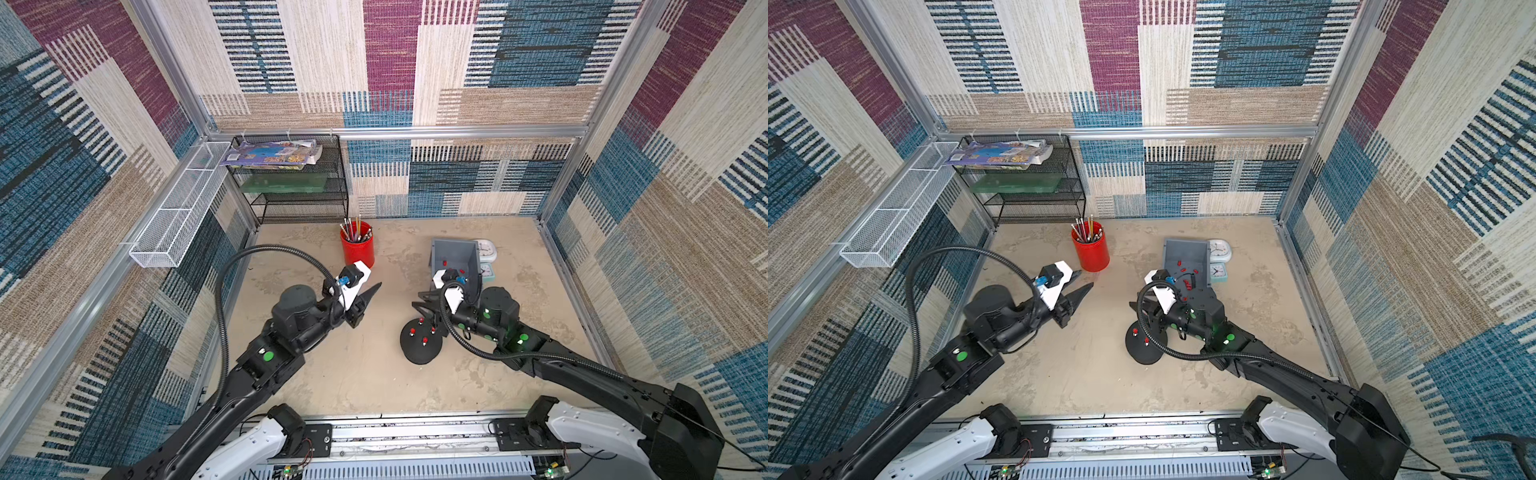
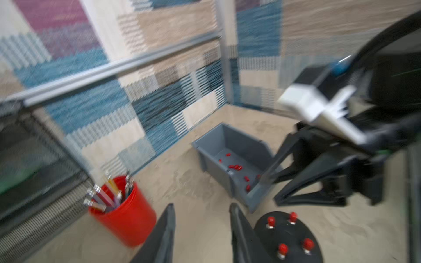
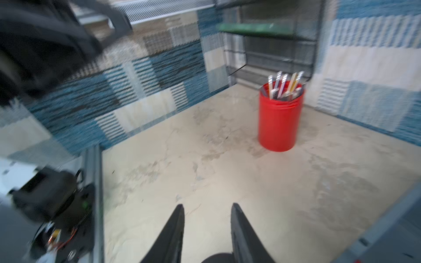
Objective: Cover the protruding screws with screw protection sleeves
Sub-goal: Attach the screw protection sleeve to the screw, then reset both arms
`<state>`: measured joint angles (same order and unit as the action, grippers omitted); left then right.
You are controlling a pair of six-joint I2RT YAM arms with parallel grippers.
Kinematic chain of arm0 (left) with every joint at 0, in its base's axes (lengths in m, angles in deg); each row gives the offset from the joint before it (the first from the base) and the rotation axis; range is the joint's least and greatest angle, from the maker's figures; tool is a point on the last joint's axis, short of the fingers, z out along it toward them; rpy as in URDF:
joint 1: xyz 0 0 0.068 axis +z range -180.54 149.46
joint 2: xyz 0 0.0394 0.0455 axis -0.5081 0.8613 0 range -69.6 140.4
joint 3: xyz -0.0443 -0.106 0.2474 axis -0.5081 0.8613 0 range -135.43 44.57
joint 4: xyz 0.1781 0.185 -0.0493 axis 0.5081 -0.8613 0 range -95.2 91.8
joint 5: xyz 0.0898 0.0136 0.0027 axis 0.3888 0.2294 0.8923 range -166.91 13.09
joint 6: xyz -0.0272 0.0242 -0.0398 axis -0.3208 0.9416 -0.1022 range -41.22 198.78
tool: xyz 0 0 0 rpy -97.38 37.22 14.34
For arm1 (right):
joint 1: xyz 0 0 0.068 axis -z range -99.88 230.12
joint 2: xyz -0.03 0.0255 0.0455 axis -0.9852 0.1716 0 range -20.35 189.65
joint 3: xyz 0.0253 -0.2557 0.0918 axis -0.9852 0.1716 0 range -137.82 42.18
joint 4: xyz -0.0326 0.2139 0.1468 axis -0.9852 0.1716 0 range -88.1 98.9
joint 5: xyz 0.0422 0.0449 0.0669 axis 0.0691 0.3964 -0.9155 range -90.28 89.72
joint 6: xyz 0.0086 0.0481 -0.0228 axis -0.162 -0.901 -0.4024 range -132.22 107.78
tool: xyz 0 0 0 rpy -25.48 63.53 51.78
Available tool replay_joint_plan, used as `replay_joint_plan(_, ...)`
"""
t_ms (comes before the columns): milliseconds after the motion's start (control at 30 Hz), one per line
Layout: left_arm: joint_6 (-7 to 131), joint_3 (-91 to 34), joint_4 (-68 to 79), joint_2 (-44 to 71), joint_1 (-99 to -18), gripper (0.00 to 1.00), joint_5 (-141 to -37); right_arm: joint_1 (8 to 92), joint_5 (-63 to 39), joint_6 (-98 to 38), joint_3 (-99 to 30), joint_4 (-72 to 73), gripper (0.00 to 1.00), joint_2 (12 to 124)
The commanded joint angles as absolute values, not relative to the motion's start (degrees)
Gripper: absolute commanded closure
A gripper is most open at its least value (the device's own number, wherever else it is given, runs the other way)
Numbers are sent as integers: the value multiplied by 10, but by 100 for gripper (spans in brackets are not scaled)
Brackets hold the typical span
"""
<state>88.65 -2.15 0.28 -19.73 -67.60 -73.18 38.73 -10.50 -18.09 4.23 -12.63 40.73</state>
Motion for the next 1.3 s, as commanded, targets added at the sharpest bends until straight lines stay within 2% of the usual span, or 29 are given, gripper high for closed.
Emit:
replay_joint_plan(0, 794, -3, 75, -153, -646, 57, -447, 413, 179, -228, -3, -75, 63, 421)
replay_joint_plan(100, 784, 24, 102, -107, -571, 57, -369, 504, 330, -269, -34, -48, 61, 464)
replay_joint_plan(233, 771, 92, 177, -50, -462, 57, -349, 657, 364, -294, 11, -130, 60, 514)
replay_joint_plan(367, 756, 142, 231, 12, -407, 57, -385, 715, 409, -253, 112, -287, 60, 551)
replay_joint_plan(467, 753, 176, 289, 51, -382, 57, -448, 736, 375, -213, 172, -377, 60, 574)
replay_joint_plan(533, 768, 212, 386, 79, -367, 57, -513, 748, 317, -183, 229, -493, 59, 589)
replay_joint_plan(600, 790, 243, 488, 124, -348, 56, -604, 769, 185, -151, 280, -594, 59, 604)
replay_joint_plan(667, 803, 227, 488, 153, -336, 56, -664, 771, 151, -128, 303, -674, 58, 637)
replay_joint_plan(700, 805, 204, 447, 160, -332, 55, -682, 771, 157, -129, 299, -667, 57, 642)
replay_joint_plan(767, 789, 191, 431, 170, -315, 55, -694, 780, 157, -154, 262, -590, 50, 637)
replay_joint_plan(800, 776, 191, 427, 169, -309, 55, -685, 789, 150, -158, 263, -593, 3, 641)
replay_joint_plan(1200, 760, 186, 417, 168, -299, 52, -678, 794, 152, -169, 256, -576, 5, 640)
replay_joint_plan(1267, 761, 184, 412, 168, -299, 0, -678, 793, 153, -168, 262, -584, 5, 635)
